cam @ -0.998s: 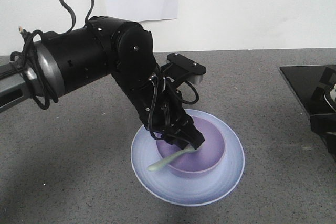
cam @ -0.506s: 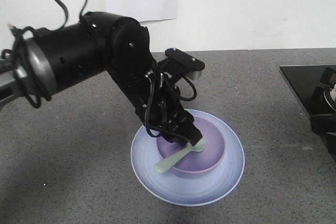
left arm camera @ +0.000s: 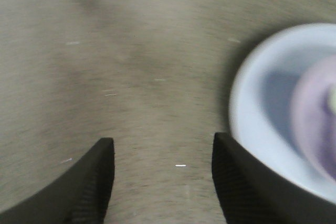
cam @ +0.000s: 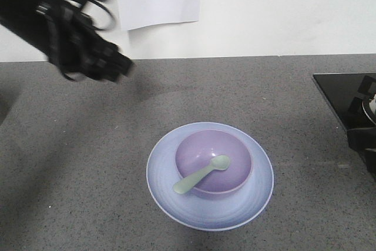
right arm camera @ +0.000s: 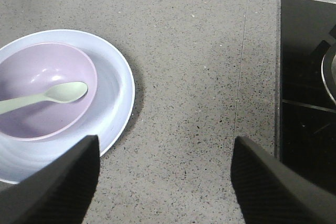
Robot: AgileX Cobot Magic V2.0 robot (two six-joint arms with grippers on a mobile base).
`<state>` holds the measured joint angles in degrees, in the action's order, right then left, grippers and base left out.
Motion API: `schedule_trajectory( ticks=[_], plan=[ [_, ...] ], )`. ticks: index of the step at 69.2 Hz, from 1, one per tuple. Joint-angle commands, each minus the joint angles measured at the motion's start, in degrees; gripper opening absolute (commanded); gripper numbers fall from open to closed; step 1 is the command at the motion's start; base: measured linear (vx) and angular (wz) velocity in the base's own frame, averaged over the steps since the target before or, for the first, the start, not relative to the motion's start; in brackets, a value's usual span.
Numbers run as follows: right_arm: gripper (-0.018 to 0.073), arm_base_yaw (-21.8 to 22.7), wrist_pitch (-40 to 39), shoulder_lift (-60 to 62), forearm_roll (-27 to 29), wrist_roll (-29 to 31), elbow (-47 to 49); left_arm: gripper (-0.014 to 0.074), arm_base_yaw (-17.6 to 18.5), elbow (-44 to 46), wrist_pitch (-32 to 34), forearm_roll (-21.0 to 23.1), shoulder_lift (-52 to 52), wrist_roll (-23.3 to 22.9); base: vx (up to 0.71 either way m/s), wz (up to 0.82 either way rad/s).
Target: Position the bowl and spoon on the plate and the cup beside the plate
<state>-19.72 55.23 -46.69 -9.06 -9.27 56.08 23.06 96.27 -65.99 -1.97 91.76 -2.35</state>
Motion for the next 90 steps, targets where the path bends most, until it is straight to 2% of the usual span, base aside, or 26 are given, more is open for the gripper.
schedule_trajectory(
  ticks=[1, 16, 26, 37, 49, 64, 90],
  plan=[
    [0.0517, 0.18, -3.09, 0.29, -0.60, -0.14, 1.36, 0.0406, -5.67, 1.97, 2.39, -2.80, -4.21, -3.01, 0.00, 0.00],
    [0.0517, 0.18, -3.09, 0.29, -0.60, -0.14, 1.36, 0.0406, -18.54, 1.92, 2.58, -5.06, -5.02, -4.97, 0.00, 0.00],
    [0.0517, 0.18, -3.02, 0.29, -0.65, -0.14, 1.36, 0.0406, -25.21, 1.92, 2.96, -5.81, -5.02, -5.06, 0.00, 0.00],
    [0.0517, 0.18, -3.08, 0.29, -0.65, -0.14, 1.36, 0.0406, -31.56, 1.92, 4.03, -5.81, -5.02, -5.73, 0.00, 0.00],
    [0.0517, 0.18, -3.08, 0.29, -0.65, -0.14, 1.36, 0.0406, -36.65, 1.92, 5.27, -5.81, -3.98, -6.90, 0.00, 0.00],
    [0.0517, 0.18, -3.08, 0.29, -0.65, -0.14, 1.36, 0.0406, -39.93, 1.92, 5.05, -5.26, 0.02, -6.90, 0.00, 0.00],
    [0.0517, 0.18, -3.08, 0.29, -0.65, -0.14, 1.36, 0.0406, -40.19, 1.92, 6.31, -5.46, 7.94, -7.65, 0.00, 0.00]
  ],
)
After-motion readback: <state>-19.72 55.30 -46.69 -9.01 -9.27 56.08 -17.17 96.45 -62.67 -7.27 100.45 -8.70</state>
